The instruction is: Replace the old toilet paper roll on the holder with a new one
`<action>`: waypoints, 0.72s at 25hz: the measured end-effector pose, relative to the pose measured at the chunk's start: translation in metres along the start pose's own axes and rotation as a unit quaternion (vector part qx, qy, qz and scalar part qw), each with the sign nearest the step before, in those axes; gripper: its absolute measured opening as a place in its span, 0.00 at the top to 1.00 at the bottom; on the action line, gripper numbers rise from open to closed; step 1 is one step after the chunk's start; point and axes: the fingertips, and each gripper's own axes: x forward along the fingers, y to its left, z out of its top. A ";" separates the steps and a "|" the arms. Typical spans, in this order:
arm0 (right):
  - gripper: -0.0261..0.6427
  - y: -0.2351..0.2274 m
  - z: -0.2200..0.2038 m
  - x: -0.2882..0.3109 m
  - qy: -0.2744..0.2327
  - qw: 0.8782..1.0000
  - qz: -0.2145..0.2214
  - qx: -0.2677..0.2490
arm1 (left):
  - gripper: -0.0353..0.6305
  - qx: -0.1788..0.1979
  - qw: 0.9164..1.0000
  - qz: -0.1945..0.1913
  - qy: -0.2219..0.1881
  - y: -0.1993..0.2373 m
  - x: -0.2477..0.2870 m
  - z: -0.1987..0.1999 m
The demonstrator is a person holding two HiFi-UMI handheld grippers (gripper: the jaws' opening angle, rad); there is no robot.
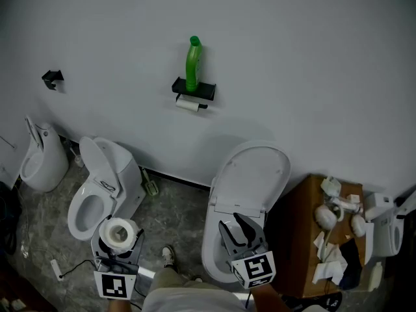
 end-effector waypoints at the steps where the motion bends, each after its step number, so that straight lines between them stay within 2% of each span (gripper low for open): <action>1: 0.72 -0.003 -0.001 0.004 0.005 1.000 -0.003 -0.006 | 0.44 -0.004 1.000 -0.002 -0.001 0.002 0.007 -0.004; 4: 0.58 -0.017 -0.001 0.020 0.021 0.999 -0.024 -0.021 | 0.44 -0.017 1.000 -0.013 -0.004 0.013 0.036 -0.019; 7: 0.53 -0.034 0.001 0.045 0.037 0.997 -0.048 -0.037 | 0.44 -0.031 0.999 -0.029 -0.013 0.029 0.076 -0.031; 11: 0.52 -0.043 0.005 0.095 0.059 0.995 -0.057 -0.054 | 0.44 -0.045 0.998 -0.043 -0.022 0.062 0.133 -0.039; 18: 0.52 -0.047 0.034 0.224 0.099 0.985 -0.065 -0.124 | 0.44 -0.078 0.996 -0.050 -0.013 0.146 0.213 -0.079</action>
